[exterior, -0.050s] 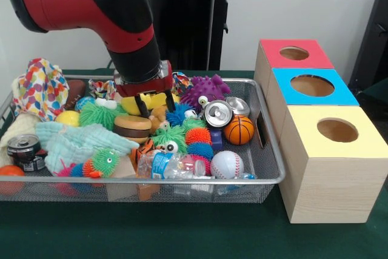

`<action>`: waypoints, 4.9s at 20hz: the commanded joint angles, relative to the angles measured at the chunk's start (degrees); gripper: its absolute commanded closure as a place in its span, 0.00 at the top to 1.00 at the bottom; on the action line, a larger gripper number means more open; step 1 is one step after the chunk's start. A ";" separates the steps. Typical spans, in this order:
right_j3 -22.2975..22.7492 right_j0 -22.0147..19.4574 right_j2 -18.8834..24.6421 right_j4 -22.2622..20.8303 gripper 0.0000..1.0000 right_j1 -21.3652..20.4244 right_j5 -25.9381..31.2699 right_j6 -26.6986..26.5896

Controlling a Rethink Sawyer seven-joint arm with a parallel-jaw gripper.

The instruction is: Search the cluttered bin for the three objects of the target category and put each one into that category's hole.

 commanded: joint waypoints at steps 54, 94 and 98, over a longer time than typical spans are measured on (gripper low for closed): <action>-4.90 11.60 -5.24 -2.05 0.00 -7.27 16.69 -0.49; -9.48 15.08 -5.82 -3.56 0.00 -11.83 25.24 -1.85; -8.95 14.59 -5.33 -2.95 0.00 -11.69 23.55 -1.93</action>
